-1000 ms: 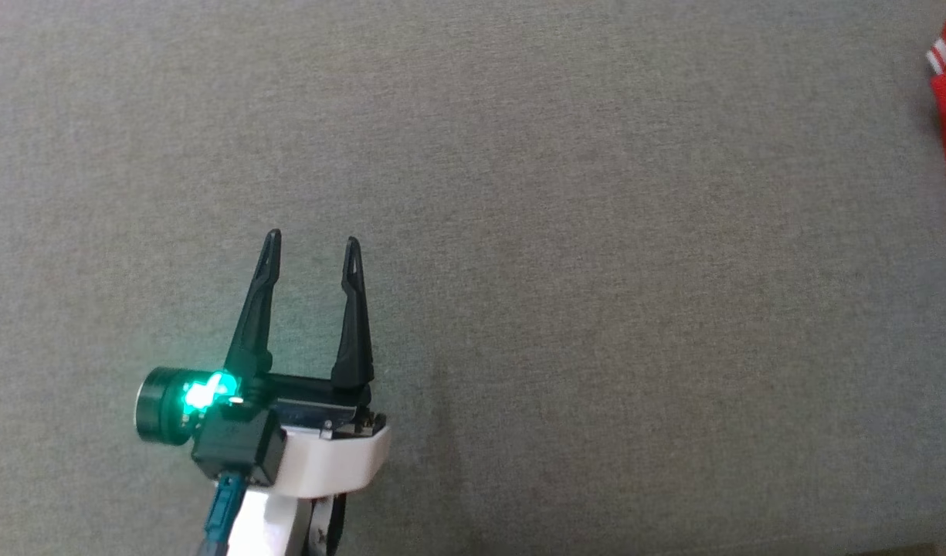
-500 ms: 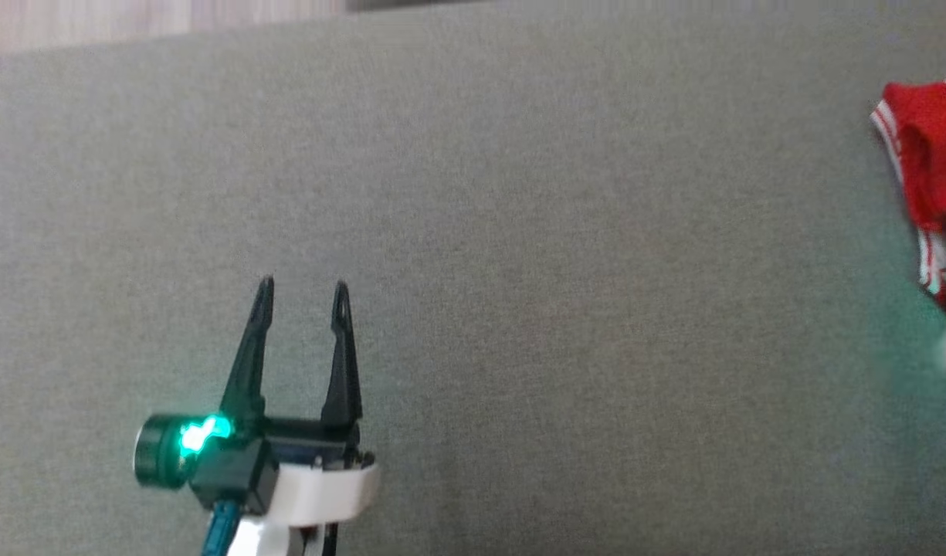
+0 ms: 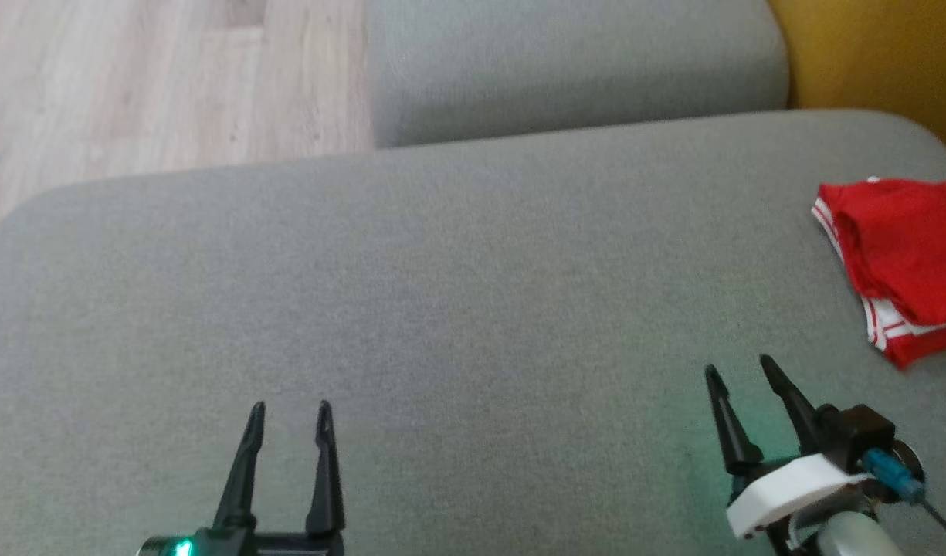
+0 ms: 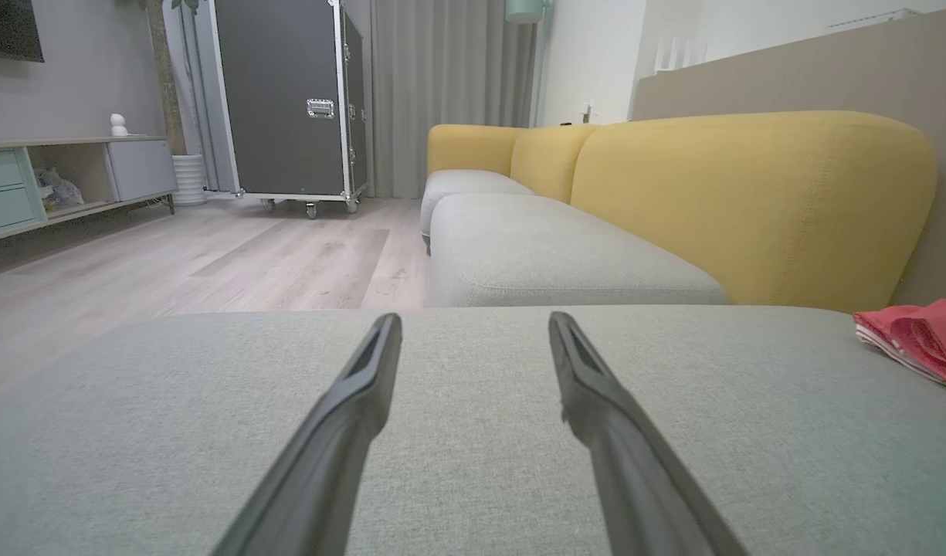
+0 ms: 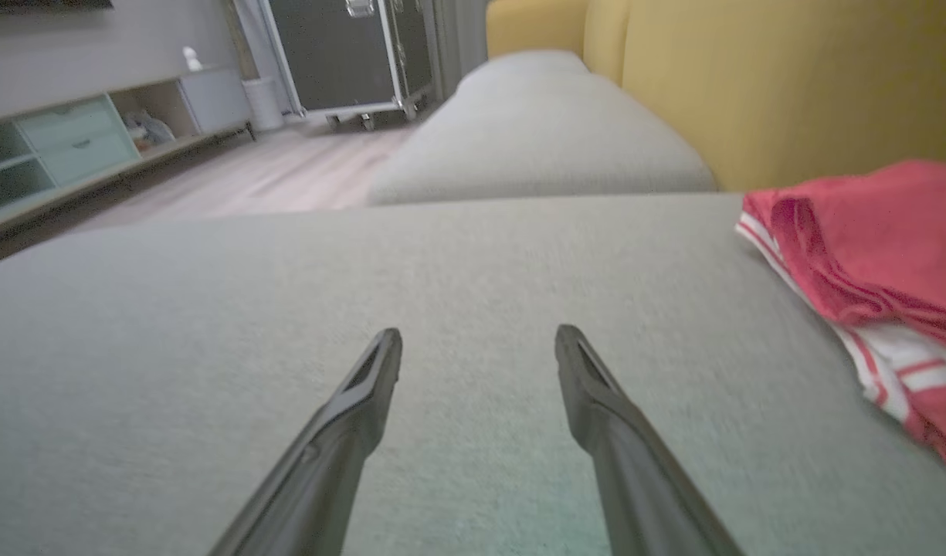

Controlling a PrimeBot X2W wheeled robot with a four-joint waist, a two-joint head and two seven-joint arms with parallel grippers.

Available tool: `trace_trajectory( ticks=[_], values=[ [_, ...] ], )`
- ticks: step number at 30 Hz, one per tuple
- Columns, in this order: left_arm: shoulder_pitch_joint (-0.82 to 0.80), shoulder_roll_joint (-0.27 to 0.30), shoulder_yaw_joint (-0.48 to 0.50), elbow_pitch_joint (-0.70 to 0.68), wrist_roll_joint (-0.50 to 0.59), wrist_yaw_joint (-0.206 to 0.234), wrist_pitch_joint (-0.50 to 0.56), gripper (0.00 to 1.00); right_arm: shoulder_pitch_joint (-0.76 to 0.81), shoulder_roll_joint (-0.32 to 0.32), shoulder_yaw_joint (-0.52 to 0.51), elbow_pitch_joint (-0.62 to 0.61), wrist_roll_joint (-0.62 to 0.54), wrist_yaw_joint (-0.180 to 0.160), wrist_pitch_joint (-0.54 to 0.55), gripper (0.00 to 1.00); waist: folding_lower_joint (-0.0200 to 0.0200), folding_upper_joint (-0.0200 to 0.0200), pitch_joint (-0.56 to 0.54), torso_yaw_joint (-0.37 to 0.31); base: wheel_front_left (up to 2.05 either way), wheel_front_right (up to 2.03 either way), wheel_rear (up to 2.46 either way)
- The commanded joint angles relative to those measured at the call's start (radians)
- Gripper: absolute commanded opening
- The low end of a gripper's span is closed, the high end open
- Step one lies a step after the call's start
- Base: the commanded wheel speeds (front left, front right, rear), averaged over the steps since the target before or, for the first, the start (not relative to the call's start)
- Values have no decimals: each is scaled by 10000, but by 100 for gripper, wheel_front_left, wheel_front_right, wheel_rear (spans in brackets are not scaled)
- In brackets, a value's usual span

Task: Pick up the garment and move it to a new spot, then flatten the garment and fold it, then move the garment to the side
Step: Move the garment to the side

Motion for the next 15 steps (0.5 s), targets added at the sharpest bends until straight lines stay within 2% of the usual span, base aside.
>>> trace_trajectory(
  ticks=[1, 7, 15],
  values=[
    [-185, -41, 490, -366, -49, 5, -51, 100, -28, 196, -8, -1108, -405, -7, -134, 100, 4, -1, -305, 118, 0, 0, 0],
    [137, -41, 745, -310, -95, -23, -51, 100, 1182, 703, -637, -2965, -1201, -7, -140, 100, 4, -1, -468, 128, 0, 0, 0],
    [340, -41, 897, -470, -208, 119, -51, 100, 1657, 898, -903, -3525, -1432, -7, -142, 100, 4, -1, -511, 88, 0, 0, 0]
  ],
)
